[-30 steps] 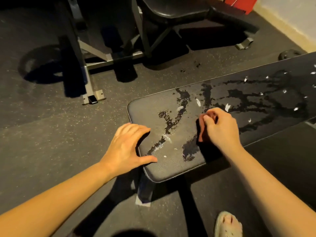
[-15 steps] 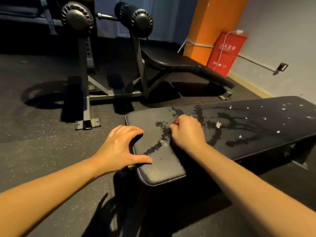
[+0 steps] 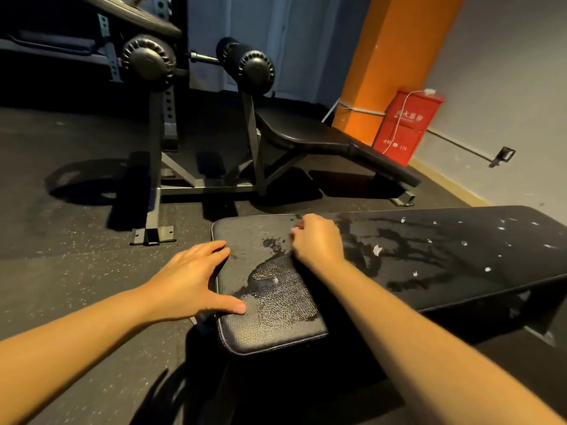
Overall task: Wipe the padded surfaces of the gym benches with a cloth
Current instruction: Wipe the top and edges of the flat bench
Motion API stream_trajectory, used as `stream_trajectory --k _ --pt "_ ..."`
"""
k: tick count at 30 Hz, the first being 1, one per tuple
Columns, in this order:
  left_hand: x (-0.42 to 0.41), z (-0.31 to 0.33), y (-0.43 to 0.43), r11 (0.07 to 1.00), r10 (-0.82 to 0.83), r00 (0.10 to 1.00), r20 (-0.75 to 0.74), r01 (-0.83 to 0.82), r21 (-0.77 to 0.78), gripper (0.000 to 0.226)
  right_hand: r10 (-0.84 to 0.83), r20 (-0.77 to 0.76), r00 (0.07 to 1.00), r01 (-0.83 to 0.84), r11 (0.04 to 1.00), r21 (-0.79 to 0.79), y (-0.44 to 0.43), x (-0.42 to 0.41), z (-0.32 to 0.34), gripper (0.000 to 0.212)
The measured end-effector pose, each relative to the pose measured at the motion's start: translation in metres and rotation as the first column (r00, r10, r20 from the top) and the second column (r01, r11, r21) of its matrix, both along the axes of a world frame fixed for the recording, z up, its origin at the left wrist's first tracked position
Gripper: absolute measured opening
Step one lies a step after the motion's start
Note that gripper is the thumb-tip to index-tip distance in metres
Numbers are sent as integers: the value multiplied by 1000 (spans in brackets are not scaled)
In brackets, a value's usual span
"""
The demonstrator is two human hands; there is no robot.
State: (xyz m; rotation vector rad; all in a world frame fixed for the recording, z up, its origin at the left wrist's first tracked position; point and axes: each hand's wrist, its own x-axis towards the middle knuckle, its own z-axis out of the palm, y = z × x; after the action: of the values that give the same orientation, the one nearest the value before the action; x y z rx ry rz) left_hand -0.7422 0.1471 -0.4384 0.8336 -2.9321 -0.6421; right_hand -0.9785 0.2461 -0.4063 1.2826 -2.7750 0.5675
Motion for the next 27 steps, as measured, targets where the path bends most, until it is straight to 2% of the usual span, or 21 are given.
stream_trajectory --k 3,5,7,9,11,14,16,18,20,21,23,25,27 --pt "4 -3 3 999 23 1000 -4 -23 23 143 344 35 938 -346 933 99 12 83 -3 14" --pt "4 2 4 999 17 1000 6 -18 31 139 449 -26 893 -440 884 156 40 87 3 16" --pt "4 7 5 999 8 1000 18 -9 43 135 415 -76 906 -389 891 234 61 54 10 20" --pt "1 8 3 998 15 1000 13 -16 58 135 267 -173 948 -213 936 281 61 -8 14 20" --pt "0 11 5 997 28 999 43 -31 72 131 109 -241 965 -49 969 241 52 -66 17 19" --pt "-1 10 6 993 59 998 31 -62 101 127 59 -169 984 -33 988 153 25 -71 15 17" --pt "0 10 8 988 81 996 29 -84 130 126 223 -67 972 -215 970 111 7 -25 12 10" --pt "1 7 8 979 97 995 -1 -95 180 128 469 26 883 -467 870 158 18 28 4 7" --pt "2 8 8 979 102 995 -4 -100 180 131 623 -7 782 -613 771 175 47 40 -3 8" --pt "2 10 8 979 111 994 11 -112 169 132 610 -57 791 -589 783 200 58 22 0 9" --pt "0 10 9 981 142 990 17 -142 132 134 444 -146 884 -391 873 292 60 -40 4 13" --pt "-1 10 13 977 186 982 23 -187 104 132 235 -233 944 -167 946 277 46 -105 11 17" --pt "-2 10 20 965 238 971 24 -240 104 126 180 -227 957 -138 972 189 31 -118 16 16"
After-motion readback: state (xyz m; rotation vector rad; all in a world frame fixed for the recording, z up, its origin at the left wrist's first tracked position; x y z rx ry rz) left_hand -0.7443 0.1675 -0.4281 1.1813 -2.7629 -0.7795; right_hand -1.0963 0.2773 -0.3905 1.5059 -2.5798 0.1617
